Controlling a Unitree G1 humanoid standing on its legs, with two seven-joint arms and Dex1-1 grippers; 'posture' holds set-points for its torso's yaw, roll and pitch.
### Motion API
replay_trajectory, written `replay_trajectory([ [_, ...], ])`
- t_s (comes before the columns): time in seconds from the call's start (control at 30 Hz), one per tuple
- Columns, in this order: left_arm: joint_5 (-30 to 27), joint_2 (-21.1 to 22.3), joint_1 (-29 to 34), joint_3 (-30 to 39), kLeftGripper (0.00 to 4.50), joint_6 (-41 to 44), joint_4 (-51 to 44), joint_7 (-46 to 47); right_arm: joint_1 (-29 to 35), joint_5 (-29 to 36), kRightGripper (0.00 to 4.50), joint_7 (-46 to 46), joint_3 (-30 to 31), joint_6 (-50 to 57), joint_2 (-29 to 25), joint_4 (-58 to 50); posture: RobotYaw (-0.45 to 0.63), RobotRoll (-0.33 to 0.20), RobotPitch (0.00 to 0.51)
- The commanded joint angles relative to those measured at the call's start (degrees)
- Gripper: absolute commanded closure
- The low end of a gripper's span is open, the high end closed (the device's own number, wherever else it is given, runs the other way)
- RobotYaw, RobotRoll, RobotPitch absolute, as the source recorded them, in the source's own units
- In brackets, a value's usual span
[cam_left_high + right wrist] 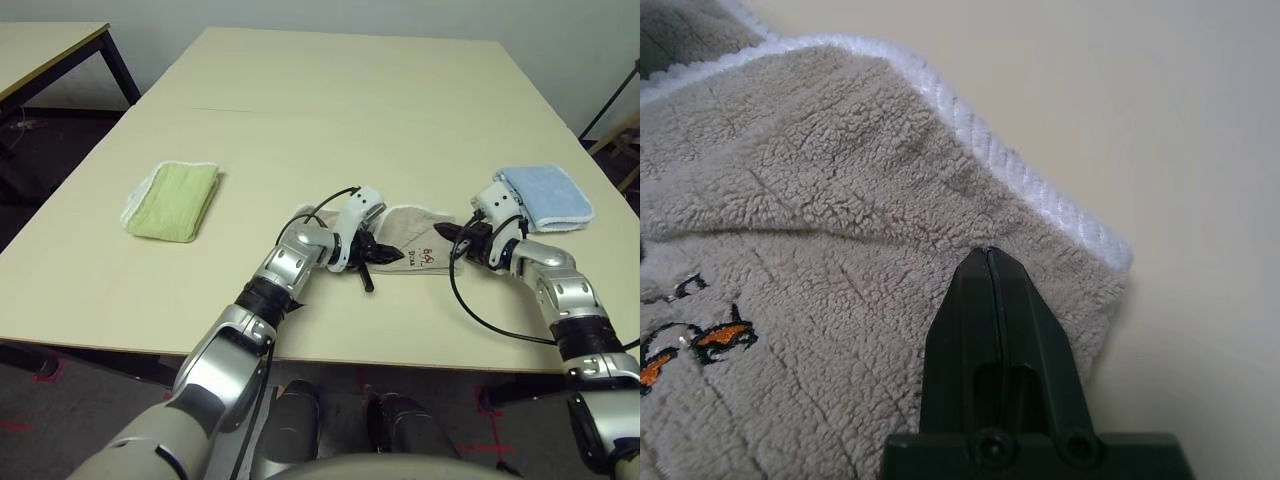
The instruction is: Fold the towel and set it aside.
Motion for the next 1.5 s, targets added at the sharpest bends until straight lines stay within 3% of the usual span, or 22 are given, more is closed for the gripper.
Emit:
replay_trajectory([
  [0.03,-1.88,0.37,1.92,1.51,4.49,4.10,-4.77,0.60,0.01,0.27,4.50,2.30,0.11,0.84,0.18,0.24,0.17,0.000,0.142],
  [0.1,-4.56,0.74,2.55,4.08,4.49,8.10,-9.54,1.59,0.02,2.22,4.50,4.67,-0.70,1.90,-0.42,-2.93,0.17,0.000,0.142],
  [0.17,-7.86,1.60,3.69,7.34,4.11,13.43,-15.76,3.21,0.62,4.70,4.50,7.49,-1.57,4.88,-1.75,-7.45,0.18,0.000,0.143],
  [0.27,-13.68,3.09,5.69,14.35,3.30,23.98,-25.92,8.02,1.42,8.23,3.89,12.78,-2.50,8.20,-5.01,-14.08,0.18,0.000,0.143],
  [0.47,-22.72,6.96,10.82,30.17,1.30,48.63,-43.76,19.35,0.60,13.02,1.73,19.70,-5.31,10.73,-11.32,-19.80,0.18,0.000,0.141],
  [0.6,-28.64,3.96,14.13,41.51,0.00,66.29,-52.36,24.15,-0.55,13.77,0.32,23.49,-5.76,9.61,-14.44,-20.30,0.19,0.000,0.142],
  [0.63,-30.53,2.81,14.79,43.67,0.00,68.23,-53.07,25.84,-0.79,13.83,0.04,24.14,-5.88,9.29,-14.87,-20.17,0.19,0.000,0.142],
  [0.77,-41.31,-0.75,20.60,48.26,0.00,69.38,-53.96,36.45,-2.19,14.19,0.04,27.88,-5.96,8.50,-16.67,-18.52,0.21,0.000,0.144],
  [0.93,-49.36,-5.42,23.31,50.24,0.00,69.38,-51.65,52.07,-3.16,14.05,0.04,30.17,-5.75,7.90,-17.52,-17.15,0.20,0.000,0.143],
  [1.17,-50.86,-10.83,21.41,54.62,0.00,69.38,-47.52,66.07,-1.31,15.13,0.04,32.37,-7.38,8.77,-20.32,-19.25,0.16,0.000,0.137],
  [1.33,-44.31,-15.99,16.59,58.15,0.00,68.51,-44.07,70.85,-0.30,15.12,0.04,32.16,-8.09,8.86,-21.14,-19.87,0.16,0.000,0.134],
  [1.5,-43.22,-20.23,12.40,60.54,0.00,65.89,-40.27,72.51,0.34,15.77,0.04,31.96,-8.81,10.23,-21.76,-21.27,0.14,0.000,0.138],
])
